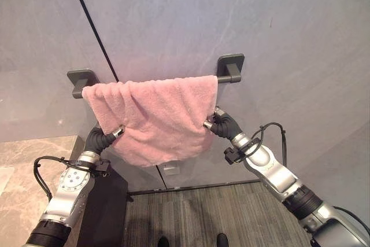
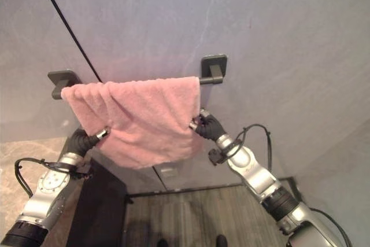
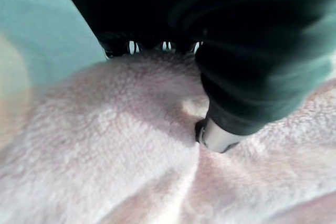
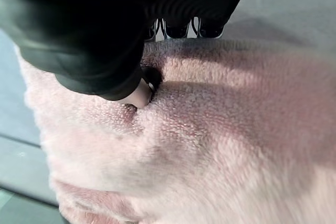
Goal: Put brush and paste in cup on sink, flatten towel.
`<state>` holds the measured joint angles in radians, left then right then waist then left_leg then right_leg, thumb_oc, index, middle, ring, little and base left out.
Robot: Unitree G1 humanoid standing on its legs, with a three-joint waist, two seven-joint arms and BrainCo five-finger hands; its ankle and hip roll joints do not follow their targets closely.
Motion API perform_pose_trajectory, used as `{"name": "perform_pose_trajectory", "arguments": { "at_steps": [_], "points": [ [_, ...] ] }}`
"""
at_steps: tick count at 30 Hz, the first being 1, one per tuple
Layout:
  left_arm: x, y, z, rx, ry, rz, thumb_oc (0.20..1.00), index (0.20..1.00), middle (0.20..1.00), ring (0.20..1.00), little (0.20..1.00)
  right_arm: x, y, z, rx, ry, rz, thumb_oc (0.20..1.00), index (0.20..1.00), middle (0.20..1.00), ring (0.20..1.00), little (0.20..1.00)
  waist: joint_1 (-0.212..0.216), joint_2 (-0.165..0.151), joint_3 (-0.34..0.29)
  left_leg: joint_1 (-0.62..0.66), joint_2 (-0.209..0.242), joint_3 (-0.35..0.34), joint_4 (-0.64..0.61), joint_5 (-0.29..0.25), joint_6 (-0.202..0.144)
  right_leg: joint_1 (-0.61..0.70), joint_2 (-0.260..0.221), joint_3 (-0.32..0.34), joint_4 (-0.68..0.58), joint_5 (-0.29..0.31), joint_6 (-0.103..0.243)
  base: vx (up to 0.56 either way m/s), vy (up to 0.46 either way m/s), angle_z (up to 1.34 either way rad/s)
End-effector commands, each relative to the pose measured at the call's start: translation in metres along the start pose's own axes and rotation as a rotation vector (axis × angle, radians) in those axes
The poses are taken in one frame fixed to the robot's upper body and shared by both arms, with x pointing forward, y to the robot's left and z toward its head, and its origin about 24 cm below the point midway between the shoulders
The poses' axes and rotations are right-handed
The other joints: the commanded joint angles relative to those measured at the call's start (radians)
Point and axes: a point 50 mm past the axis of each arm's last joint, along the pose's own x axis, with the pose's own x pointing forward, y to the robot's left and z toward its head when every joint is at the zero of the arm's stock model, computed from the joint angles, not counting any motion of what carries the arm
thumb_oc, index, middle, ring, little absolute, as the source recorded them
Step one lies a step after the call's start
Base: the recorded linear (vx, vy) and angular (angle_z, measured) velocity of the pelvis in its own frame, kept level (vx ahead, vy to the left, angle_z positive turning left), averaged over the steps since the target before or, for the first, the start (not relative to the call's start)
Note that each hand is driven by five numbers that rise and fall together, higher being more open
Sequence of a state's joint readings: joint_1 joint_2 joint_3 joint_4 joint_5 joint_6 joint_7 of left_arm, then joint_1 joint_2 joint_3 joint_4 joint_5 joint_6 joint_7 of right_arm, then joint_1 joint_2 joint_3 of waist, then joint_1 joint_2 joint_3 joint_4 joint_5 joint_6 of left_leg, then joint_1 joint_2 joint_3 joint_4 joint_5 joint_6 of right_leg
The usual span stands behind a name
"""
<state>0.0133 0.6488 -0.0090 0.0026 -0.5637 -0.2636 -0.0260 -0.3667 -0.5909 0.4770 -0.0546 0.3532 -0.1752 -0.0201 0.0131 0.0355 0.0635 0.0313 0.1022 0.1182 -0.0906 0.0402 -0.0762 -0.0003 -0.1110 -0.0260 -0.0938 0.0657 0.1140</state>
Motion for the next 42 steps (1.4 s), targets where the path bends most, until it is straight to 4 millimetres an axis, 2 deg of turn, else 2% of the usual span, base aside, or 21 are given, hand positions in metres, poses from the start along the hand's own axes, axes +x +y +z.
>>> {"name": "perform_pose_trajectory", "arguments": {
  "at_steps": [1, 3, 5, 7, 10, 11, 13, 16, 18, 21, 23, 26, 27, 28, 32, 35, 36, 38, 39, 40, 42],
  "points": [
    [0.012, 0.017, 0.027, 0.029, -0.138, 0.022, 0.2, 0.2, 0.2, 0.2, 0.2, 0.007, -0.01, 0.018, 0.05, -0.122, -0.068, 0.2, 0.2, 0.2, 0.2, 0.2, -0.003, -0.063, -0.025, 0.032, 0.065, 0.011, 0.003, -0.027, -0.05, 0.003, -0.157, -0.027, 0.006, 0.01, 0.083, 0.0, 0.0, 0.0],
    [0.009, 0.017, 0.008, 0.055, -0.042, 0.016, 0.2, 0.2, 0.2, 0.2, 0.2, 0.006, -0.004, 0.007, 0.024, -0.065, -0.044, 0.2, 0.2, 0.2, 0.2, 0.2, -0.004, -0.061, -0.025, 0.031, 0.065, 0.013, 0.003, -0.027, -0.05, 0.002, -0.156, -0.025, 0.006, 0.01, 0.083, 0.0, 0.0, 0.0],
    [0.005, 0.021, -0.007, 0.115, 0.05, 0.014, 0.2, 0.2, 0.2, 0.2, 0.2, 0.006, 0.001, 0.009, -0.003, -0.064, -0.014, 0.2, 0.2, 0.2, 0.2, 0.2, -0.004, -0.056, -0.026, 0.034, 0.065, 0.016, 0.003, -0.027, -0.049, 0.002, -0.156, -0.021, 0.006, 0.011, 0.082, 0.0, 0.0, 0.0],
    [0.006, 0.022, 0.0, 0.119, 0.024, -0.008, 0.2, 0.2, 0.2, 0.2, 0.2, 0.006, -0.001, 0.019, 0.006, -0.117, -0.009, 0.2, 0.2, 0.2, 0.2, 0.2, -0.005, -0.052, -0.026, 0.035, 0.065, 0.015, 0.003, -0.026, -0.049, 0.003, -0.156, -0.021, 0.006, 0.01, 0.082, 0.01, 0.0, -0.02],
    [0.004, 0.021, -0.001, 0.036, 0.005, 0.018, 0.2, 0.2, 0.2, 0.2, 0.2, 0.002, -0.007, 0.017, 0.016, -0.118, -0.06, 0.2, 0.2, 0.2, 0.2, 0.2, -0.005, -0.052, -0.03, 0.037, 0.065, 0.014, 0.003, -0.028, -0.048, 0.005, -0.157, -0.026, 0.006, 0.01, 0.083, 0.0, 0.0, 0.0],
    [0.002, 0.02, -0.009, 0.025, 0.033, 0.033, 0.2, 0.2, 0.2, 0.2, 0.2, 0.002, -0.006, 0.011, 0.033, -0.099, -0.07, 0.2, 0.2, 0.2, 0.2, 0.2, -0.005, -0.051, -0.029, 0.037, 0.065, 0.014, 0.003, -0.027, -0.048, 0.005, -0.156, -0.026, 0.006, 0.011, 0.082, 0.0, 0.0, 0.0],
    [-0.005, 0.022, -0.031, 0.112, 0.162, 0.015, 0.2, 0.2, 0.2, 0.2, 0.2, 0.0, 0.003, -0.001, 0.052, -0.036, -0.049, 0.2, 0.2, 0.2, 0.2, 0.2, -0.008, -0.047, -0.027, 0.037, 0.065, 0.017, 0.003, -0.026, -0.048, 0.003, -0.156, -0.025, 0.006, 0.012, 0.082, -0.02, -0.001, 0.0],
    [-0.005, 0.024, -0.032, 0.153, 0.175, 0.005, 0.2, 0.2, 0.2, 0.2, 0.2, 0.001, 0.005, 0.001, 0.035, -0.045, -0.033, 0.2, 0.2, 0.2, 0.2, 0.2, -0.009, -0.044, -0.028, 0.037, 0.065, 0.018, 0.003, -0.026, -0.048, 0.002, -0.157, -0.024, 0.006, 0.013, 0.082, 0.0, 0.0, 0.0],
    [-0.003, 0.021, -0.019, 0.043, 0.091, 0.023, 0.2, 0.2, 0.2, 0.2, 0.2, 0.001, 0.0, 0.009, 0.048, -0.092, -0.056, 0.2, 0.2, 0.2, 0.2, 0.2, -0.008, -0.047, -0.031, 0.037, 0.064, 0.016, 0.003, -0.028, -0.047, 0.002, -0.158, -0.026, 0.006, 0.013, 0.083, 0.0, 0.0, 0.0],
    [-0.002, 0.017, -0.023, -0.003, 0.087, 0.035, 0.2, 0.2, 0.2, 0.2, 0.2, 0.0, -0.003, 0.006, 0.064, -0.087, -0.092, 0.2, 0.2, 0.2, 0.2, 0.2, -0.009, -0.048, -0.031, 0.036, 0.064, 0.014, 0.003, -0.028, -0.046, 0.003, -0.158, -0.026, 0.006, 0.014, 0.082, 0.0, 0.0, 0.0],
    [-0.005, 0.013, -0.034, 0.074, 0.157, 0.003, 0.2, 0.2, 0.2, 0.2, 0.2, 0.0, 0.0, -0.001, 0.078, -0.052, -0.093, 0.2, 0.2, 0.2, 0.2, 0.2, -0.011, -0.047, -0.028, 0.036, 0.064, 0.015, 0.003, -0.027, -0.046, 0.002, -0.157, -0.024, 0.006, 0.015, 0.082, 0.0, 0.0, 0.0],
    [-0.002, 0.012, -0.026, 0.157, 0.148, -0.065, 0.213, 0.213, 0.213, 0.213, 0.213, -0.001, 0.004, 0.004, 0.089, -0.067, -0.052, 0.2, 0.2, 0.2, 0.2, 0.2, -0.013, -0.045, -0.029, 0.035, 0.064, 0.017, 0.003, -0.028, -0.046, 0.002, -0.158, -0.024, 0.006, 0.015, 0.082, 0.0, 0.0, 0.0],
    [-0.004, 0.01, -0.023, 0.19, 0.147, -0.098, 1.0, 1.0, 1.0, 1.0, 1.0, -0.004, 0.004, 0.005, 0.064, -0.068, -0.038, 0.896, 0.896, 0.896, 0.896, 0.896, -0.014, -0.045, -0.032, 0.038, 0.064, 0.016, 0.003, -0.03, -0.045, 0.004, -0.157, -0.025, 0.006, 0.013, 0.082, 0.0, 0.0, 0.0],
    [-0.004, 0.01, -0.023, 0.19, 0.148, -0.098, 1.0, 1.0, 1.0, 1.0, 1.0, -0.004, 0.004, 0.005, 0.064, -0.068, -0.038, 1.0, 1.0, 1.0, 1.0, 1.0, -0.014, -0.045, -0.032, 0.038, 0.064, 0.016, 0.003, -0.03, -0.045, 0.004, -0.157, -0.025, 0.006, 0.013, 0.082, 0.0, 0.0, 0.0],
    [-0.005, 0.013, -0.027, 0.227, 0.173, -0.077, 1.0, 1.0, 1.0, 1.0, 1.0, -0.007, -0.002, -0.003, 0.0, -0.02, -0.071, 1.0, 1.0, 1.0, 1.0, 1.0, -0.016, -0.045, -0.031, 0.039, 0.066, 0.018, 0.003, -0.028, -0.047, 0.002, -0.155, -0.024, 0.006, 0.015, 0.082, 0.0, 0.0, 0.0],
    [-0.011, 0.015, -0.045, 0.261, 0.261, -0.063, 1.0, 1.0, 1.0, 1.0, 1.0, -0.011, -0.005, -0.018, -0.056, 0.064, -0.072, 1.0, 1.0, 1.0, 1.0, 1.0, -0.018, -0.042, -0.031, 0.038, 0.069, 0.019, 0.003, -0.023, -0.049, 0.0, -0.151, -0.02, 0.006, 0.017, 0.082, -0.01, -0.009, 0.0],
    [-0.011, 0.015, -0.045, 0.261, 0.261, -0.063, 1.0, 1.0, 1.0, 1.0, 1.0, -0.011, -0.005, -0.018, -0.056, 0.063, -0.072, 1.0, 1.0, 1.0, 1.0, 1.0, -0.018, -0.042, -0.031, 0.038, 0.069, 0.019, 0.003, -0.023, -0.049, 0.0, -0.15, -0.02, 0.006, 0.017, 0.082, -0.05, -0.031, 0.0],
    [-0.016, 0.01, -0.07, 0.255, 0.373, -0.082, 1.0, 1.0, 1.0, 1.0, 1.0, -0.014, -0.007, -0.037, -0.084, 0.164, -0.061, 1.0, 1.0, 1.0, 1.0, 1.0, -0.025, -0.041, -0.039, 0.029, 0.075, 0.018, 0.003, -0.013, -0.053, -0.007, -0.144, -0.018, 0.006, 0.02, 0.079, -0.07, -0.054, 0.0],
    [-0.02, 0.003, -0.087, 0.235, 0.44, -0.092, 1.0, 1.0, 1.0, 1.0, 1.0, -0.021, -0.011, -0.056, -0.092, 0.259, -0.077, 1.0, 1.0, 1.0, 1.0, 1.0, -0.028, -0.041, -0.047, 0.019, 0.079, 0.015, 0.003, -0.006, -0.058, -0.013, -0.14, -0.016, 0.006, 0.02, 0.077, -0.06, -0.047, 0.0],
    [-0.019, 0.002, -0.087, 0.234, 0.44, -0.092, 1.0, 1.0, 1.0, 1.0, 1.0, -0.02, -0.012, -0.056, -0.093, 0.259, -0.077, 1.0, 1.0, 1.0, 1.0, 1.0, -0.028, -0.04, -0.047, 0.019, 0.08, 0.015, 0.003, -0.006, -0.058, -0.014, -0.14, -0.016, 0.006, 0.02, 0.077, -0.06, -0.049, 0.0],
    [-0.034, -0.006, -0.119, 0.242, 0.584, -0.075, 1.0, 1.0, 1.0, 1.0, 1.0, -0.033, -0.018, -0.08, -0.109, 0.378, -0.122, 1.0, 1.0, 1.0, 1.0, 1.0, -0.036, -0.039, -0.054, 0.017, 0.086, 0.017, 0.003, -0.002, -0.061, -0.015, -0.134, -0.015, 0.006, 0.02, 0.075, -0.03, -0.045, 0.0]
  ]
}}
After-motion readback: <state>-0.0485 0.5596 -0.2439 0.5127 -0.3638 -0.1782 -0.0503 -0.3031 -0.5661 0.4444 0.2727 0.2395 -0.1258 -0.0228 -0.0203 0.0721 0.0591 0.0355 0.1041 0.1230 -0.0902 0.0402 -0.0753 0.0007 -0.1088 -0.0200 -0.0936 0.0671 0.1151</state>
